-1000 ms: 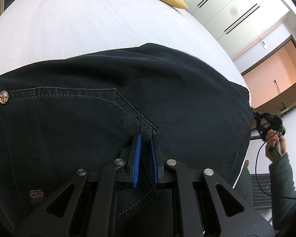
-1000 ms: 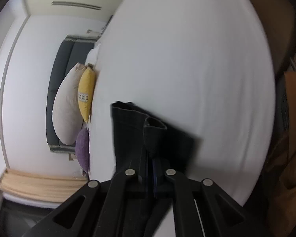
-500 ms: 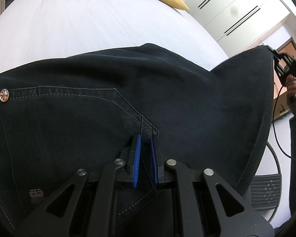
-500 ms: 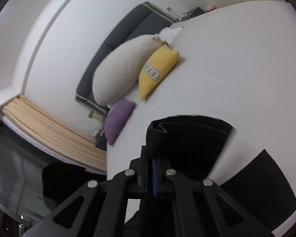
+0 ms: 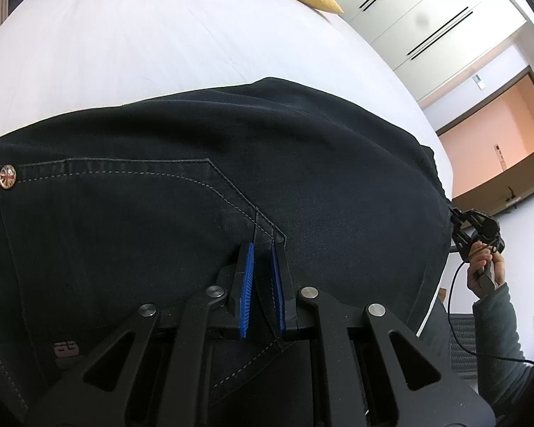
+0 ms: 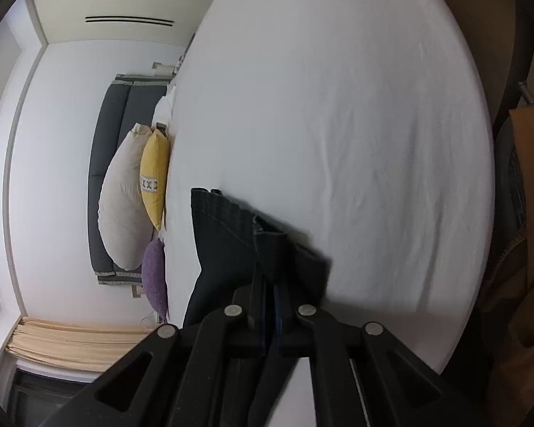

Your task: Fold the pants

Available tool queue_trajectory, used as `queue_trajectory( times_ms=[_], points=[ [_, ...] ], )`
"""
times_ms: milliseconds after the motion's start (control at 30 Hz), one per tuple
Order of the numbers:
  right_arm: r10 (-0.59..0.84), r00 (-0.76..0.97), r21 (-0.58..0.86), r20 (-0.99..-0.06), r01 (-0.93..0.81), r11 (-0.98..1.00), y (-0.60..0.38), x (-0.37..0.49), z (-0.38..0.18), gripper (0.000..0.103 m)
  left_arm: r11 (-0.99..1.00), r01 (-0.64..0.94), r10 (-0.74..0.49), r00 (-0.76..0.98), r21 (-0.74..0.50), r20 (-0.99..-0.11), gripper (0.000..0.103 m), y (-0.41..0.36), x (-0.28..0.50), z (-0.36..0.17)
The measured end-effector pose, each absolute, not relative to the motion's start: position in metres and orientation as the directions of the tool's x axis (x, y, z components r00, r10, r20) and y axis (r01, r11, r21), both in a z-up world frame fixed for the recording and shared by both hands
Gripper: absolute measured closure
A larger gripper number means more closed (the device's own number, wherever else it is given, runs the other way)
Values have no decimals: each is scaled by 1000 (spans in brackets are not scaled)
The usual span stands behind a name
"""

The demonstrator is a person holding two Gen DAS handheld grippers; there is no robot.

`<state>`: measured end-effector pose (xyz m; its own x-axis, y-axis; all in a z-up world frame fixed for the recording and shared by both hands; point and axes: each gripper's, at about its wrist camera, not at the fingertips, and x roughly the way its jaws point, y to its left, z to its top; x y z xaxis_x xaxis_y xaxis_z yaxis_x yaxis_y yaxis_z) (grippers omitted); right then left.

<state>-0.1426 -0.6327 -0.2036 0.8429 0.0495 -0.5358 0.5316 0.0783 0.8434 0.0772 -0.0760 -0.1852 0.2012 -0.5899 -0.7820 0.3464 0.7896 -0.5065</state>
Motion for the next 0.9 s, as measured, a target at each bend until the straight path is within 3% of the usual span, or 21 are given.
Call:
queue_trajectory(
  times_ms=[233, 433, 900],
  points=[
    [32, 828, 823, -560, 551, 138, -632, -117, -172, 98, 794, 358, -578, 194, -491, -793, 93, -83, 82, -184],
    [48, 797, 796, -603, 595, 113, -625, -139, -183, 98, 788, 393, -570, 176, -474, -803, 93, -89, 79, -175],
    [50, 793, 794, -608, 603, 77, -642, -135, -200, 102, 772, 417, -585, 175, -479, -792, 93, -78, 74, -173]
  ],
)
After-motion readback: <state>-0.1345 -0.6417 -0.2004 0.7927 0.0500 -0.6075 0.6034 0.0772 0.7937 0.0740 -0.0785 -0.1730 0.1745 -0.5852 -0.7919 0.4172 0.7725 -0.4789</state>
